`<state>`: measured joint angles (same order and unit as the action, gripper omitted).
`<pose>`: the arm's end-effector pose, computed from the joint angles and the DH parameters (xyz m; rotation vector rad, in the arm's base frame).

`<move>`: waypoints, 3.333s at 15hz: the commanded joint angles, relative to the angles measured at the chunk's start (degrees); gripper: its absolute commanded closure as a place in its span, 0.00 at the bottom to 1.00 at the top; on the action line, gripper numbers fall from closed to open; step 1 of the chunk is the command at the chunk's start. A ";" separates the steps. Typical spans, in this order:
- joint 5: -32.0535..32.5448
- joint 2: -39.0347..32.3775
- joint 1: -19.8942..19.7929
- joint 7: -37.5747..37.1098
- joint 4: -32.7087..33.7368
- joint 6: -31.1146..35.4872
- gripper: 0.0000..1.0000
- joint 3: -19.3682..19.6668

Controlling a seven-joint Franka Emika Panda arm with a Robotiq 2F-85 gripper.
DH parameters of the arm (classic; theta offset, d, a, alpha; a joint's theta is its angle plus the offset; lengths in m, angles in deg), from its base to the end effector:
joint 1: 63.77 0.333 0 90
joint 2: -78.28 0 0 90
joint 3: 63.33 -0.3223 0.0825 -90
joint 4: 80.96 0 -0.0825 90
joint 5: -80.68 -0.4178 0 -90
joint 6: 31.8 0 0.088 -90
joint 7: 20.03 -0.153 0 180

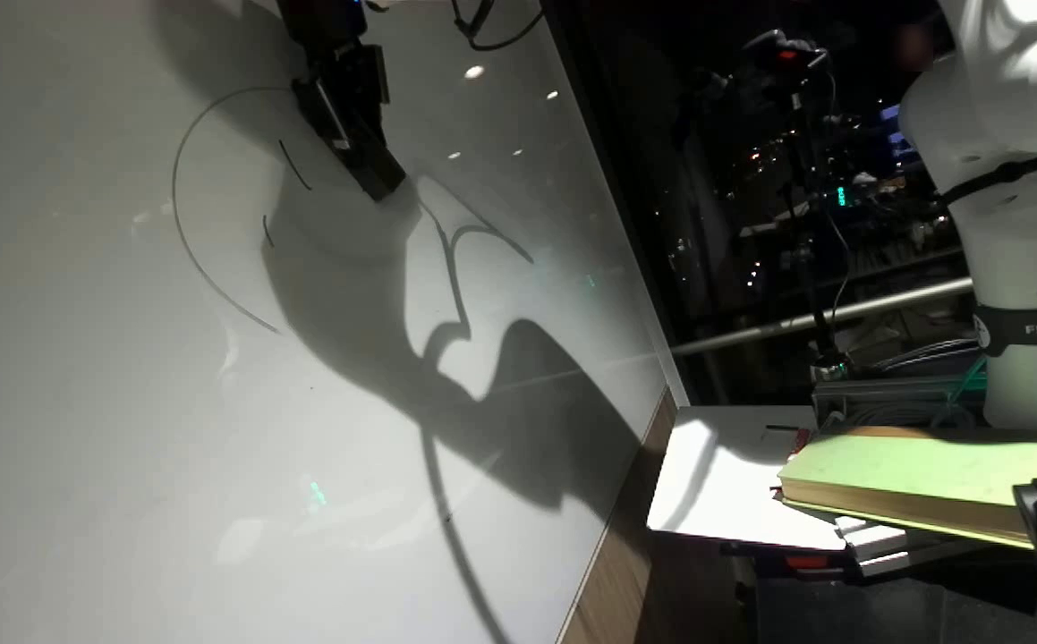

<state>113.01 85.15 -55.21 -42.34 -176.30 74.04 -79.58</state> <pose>0.5586 0.1962 0.6550 2.6233 0.1595 0.6859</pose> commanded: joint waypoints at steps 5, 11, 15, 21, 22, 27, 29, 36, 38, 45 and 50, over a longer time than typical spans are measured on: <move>7.45 -14.91 9.21 -4.89 16.98 0.67 0.70 -5.63; 7.37 -19.03 12.31 -3.61 21.88 -1.82 0.70 -2.81; 6.54 -18.72 12.82 -4.42 20.21 -1.84 0.70 -2.25; 6.18 -17.59 10.46 -6.51 10.77 2.30 0.70 -3.06; 6.16 -17.73 10.17 -6.79 9.58 2.99 0.70 -2.93; 6.25 -18.26 12.35 -8.25 6.56 4.54 0.70 -1.23; 6.37 -18.58 12.87 -8.91 5.52 5.18 0.70 -1.37; 7.72 -21.33 14.42 -9.68 5.04 7.29 0.70 -0.60; 7.87 -21.26 14.63 -9.13 6.01 6.80 0.70 -0.20; 7.64 -20.91 15.01 -7.81 9.65 4.84 0.70 0.03; 7.44 -20.62 14.70 -6.06 14.55 1.75 0.70 0.52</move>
<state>118.24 66.15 -40.07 -52.24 -169.14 74.91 -81.67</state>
